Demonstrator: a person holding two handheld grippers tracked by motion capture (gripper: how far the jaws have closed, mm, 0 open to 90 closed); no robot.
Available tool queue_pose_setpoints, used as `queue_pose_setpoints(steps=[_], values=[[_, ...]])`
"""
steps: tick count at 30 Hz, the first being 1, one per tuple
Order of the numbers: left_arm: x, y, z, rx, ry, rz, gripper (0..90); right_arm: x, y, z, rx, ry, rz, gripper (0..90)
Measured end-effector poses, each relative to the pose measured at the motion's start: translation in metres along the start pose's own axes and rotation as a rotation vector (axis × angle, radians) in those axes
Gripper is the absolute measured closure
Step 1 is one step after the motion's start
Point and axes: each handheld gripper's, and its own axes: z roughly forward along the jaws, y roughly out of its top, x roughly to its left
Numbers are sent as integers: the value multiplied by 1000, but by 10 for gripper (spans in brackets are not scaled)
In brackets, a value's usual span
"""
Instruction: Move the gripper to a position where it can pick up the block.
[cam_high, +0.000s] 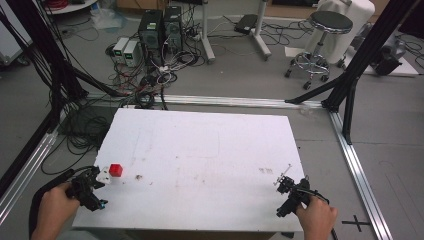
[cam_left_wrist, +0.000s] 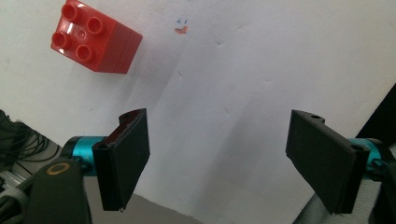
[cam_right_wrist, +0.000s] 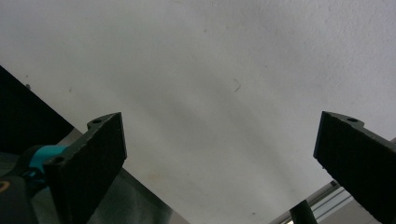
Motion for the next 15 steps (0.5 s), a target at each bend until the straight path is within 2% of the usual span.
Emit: queue_pose_setpoints(steps=[6,9,10,15], values=[[1,1,5,8,-24,43,221,1,0,1,3,4,0,16],[3,1,5,6,-18,50,221,0,0,1,3,-1,-3,16],[6,1,5,4,-38,68,222,0,0,1,-1,-3,1,16],[10,2,3,8,-30,99,222,0,0,1,0,-4,0,16]])
